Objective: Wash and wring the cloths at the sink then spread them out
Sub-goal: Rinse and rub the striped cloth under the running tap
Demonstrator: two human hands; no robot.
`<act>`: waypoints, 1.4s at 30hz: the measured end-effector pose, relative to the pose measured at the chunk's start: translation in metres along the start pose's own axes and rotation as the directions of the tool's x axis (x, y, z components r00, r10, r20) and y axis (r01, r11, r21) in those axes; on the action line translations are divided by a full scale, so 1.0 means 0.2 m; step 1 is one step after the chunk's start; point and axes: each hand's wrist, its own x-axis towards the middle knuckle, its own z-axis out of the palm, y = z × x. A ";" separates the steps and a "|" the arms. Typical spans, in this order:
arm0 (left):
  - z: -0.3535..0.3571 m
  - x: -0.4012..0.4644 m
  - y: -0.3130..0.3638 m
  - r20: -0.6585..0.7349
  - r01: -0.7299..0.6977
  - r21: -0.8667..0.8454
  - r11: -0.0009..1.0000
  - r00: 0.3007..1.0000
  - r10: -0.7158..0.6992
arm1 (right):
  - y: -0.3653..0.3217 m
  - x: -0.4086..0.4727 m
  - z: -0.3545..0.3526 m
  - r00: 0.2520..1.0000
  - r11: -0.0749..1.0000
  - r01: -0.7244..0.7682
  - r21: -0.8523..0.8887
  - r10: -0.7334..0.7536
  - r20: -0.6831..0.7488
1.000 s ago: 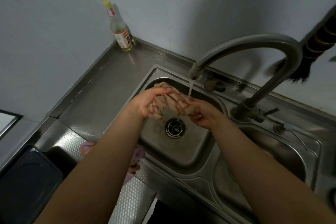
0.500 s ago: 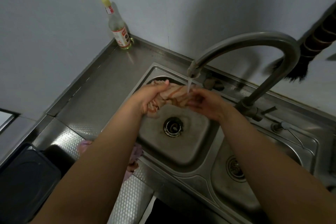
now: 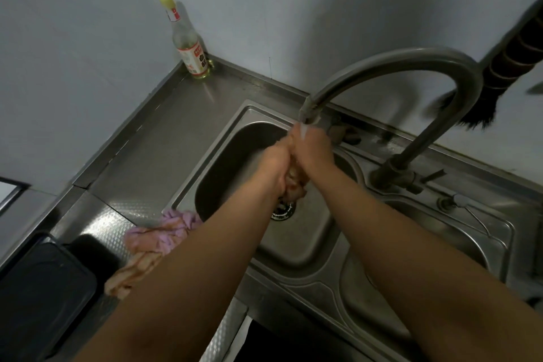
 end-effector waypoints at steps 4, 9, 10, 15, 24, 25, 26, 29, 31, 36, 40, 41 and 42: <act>-0.02 -0.01 0.04 -0.043 0.104 -0.028 0.994 0.994 -0.105 | 0.06 -0.06 0.06 0.991 0.997 -0.051 -0.059 0.058 0.117; 0.05 -0.08 0.03 0.018 -0.039 0.079 0.996 0.999 0.037 | 0.09 0.04 -0.02 0.999 0.995 -0.021 -0.095 0.024 0.032; 0.04 -0.06 0.05 0.016 -0.033 0.075 0.997 0.999 0.032 | 0.09 0.01 0.00 0.999 0.994 0.001 -0.110 0.003 0.038; -0.06 -0.06 0.04 0.191 0.100 0.136 0.986 0.974 -0.125 | 0.11 0.01 -0.04 0.997 0.999 -0.052 -0.008 0.052 0.064; -0.26 -0.03 0.04 0.292 -0.295 0.637 0.712 0.947 0.132 | 0.16 0.08 -0.22 0.801 0.857 -0.236 0.458 -0.096 0.591; -0.25 -0.04 0.06 0.297 -0.304 0.551 0.777 0.942 0.158 | 0.14 0.08 -0.24 0.773 0.867 -0.219 0.448 -0.126 0.621; -0.24 -0.04 0.09 0.313 -0.299 0.446 0.843 0.935 0.166 | 0.13 0.08 -0.24 0.751 0.889 -0.176 0.422 -0.156 0.642; -0.26 -0.06 0.15 0.447 -0.364 0.444 0.818 0.882 0.150 | 0.12 0.07 -0.24 0.705 0.929 -0.092 0.358 -0.193 0.683; -0.28 -0.08 0.19 0.482 -0.433 0.604 0.669 0.867 0.126 | 0.11 0.06 -0.25 0.714 0.937 -0.054 0.346 -0.206 0.669; -0.31 -0.03 0.21 0.490 -0.466 0.283 0.838 0.822 0.292 | 0.13 0.03 -0.28 0.756 0.966 -0.028 0.255 -0.147 0.638; -0.31 -0.03 0.20 0.384 -0.491 0.185 0.852 0.834 0.397 | 0.23 0.01 -0.30 0.718 0.999 -0.013 0.052 -0.027 0.695; -0.31 -0.04 0.20 0.340 -0.502 0.190 0.844 0.840 0.423 | 0.25 0.01 -0.30 0.702 0.998 -0.043 0.048 -0.004 0.712; -0.31 -0.04 0.20 0.294 -0.519 0.194 0.832 0.840 0.455 | 0.28 0.00 -0.30 0.684 0.997 -0.066 0.047 0.011 0.729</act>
